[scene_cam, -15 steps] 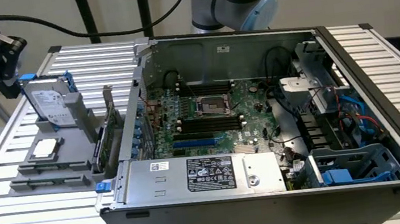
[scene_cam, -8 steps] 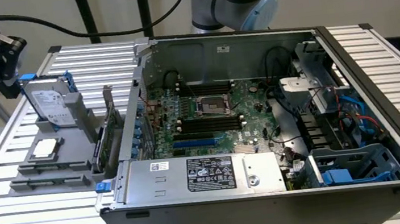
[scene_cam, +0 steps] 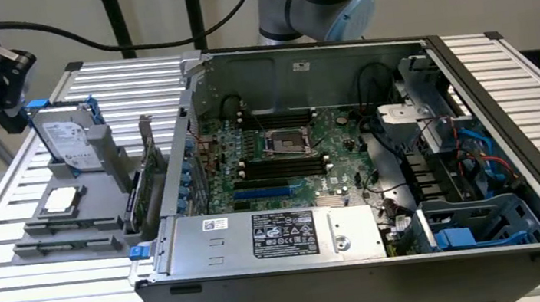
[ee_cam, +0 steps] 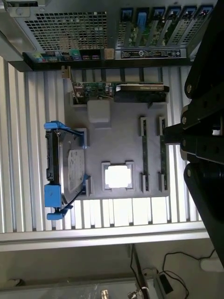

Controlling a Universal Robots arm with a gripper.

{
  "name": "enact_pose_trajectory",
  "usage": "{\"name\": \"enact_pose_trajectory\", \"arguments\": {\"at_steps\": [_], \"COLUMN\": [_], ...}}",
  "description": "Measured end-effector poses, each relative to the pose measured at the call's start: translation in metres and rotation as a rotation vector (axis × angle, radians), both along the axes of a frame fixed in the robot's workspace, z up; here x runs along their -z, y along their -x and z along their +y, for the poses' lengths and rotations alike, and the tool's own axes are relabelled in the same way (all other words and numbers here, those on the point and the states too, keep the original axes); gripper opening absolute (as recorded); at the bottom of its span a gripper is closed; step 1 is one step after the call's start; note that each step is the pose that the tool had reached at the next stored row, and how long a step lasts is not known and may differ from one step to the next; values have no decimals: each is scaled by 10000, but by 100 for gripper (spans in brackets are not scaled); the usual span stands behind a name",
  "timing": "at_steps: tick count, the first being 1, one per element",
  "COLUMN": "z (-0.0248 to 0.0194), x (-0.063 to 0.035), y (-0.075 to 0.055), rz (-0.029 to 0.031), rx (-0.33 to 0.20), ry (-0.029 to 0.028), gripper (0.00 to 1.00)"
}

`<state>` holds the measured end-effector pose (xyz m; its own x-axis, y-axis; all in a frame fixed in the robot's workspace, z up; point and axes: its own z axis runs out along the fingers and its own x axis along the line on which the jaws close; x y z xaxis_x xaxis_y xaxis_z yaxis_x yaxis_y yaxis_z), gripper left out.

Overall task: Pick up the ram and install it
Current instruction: 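Pick up the ram and move it above insertion slot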

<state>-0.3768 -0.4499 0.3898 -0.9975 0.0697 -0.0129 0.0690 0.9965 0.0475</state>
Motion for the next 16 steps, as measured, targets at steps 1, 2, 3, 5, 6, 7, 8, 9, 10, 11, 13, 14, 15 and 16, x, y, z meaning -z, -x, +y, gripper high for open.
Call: {"name": "enact_pose_trajectory", "arguments": {"at_steps": [1, 2, 3, 5, 6, 7, 8, 9, 10, 11, 13, 14, 15, 16], "z": [0, 0, 0, 1, 0, 0, 0, 0, 0, 0, 0, 0, 0, 0], "x": [4, 7, 11, 16, 19, 21, 23, 26, 28, 30, 36, 39, 43, 45], "y": [4, 6, 7, 8, 8, 7, 7, 8, 7, 7, 7, 7, 7, 7], "rz": [24, 53, 83, 144, 173, 203, 234, 264, 293, 323, 379, 402, 423, 443], "rx": [-55, -127, -220, -456, -590, -724, -860, -1003, -1148, -1295, -1635, -1814, -1993, -2174], "ry": [2, 5, 11, 34, 47, 61, 75, 88, 100, 111, 122, 125, 128, 131], "gripper": [11, 11, 11, 11, 11, 11, 11, 11, 11, 11, 11, 11, 11, 11]}}
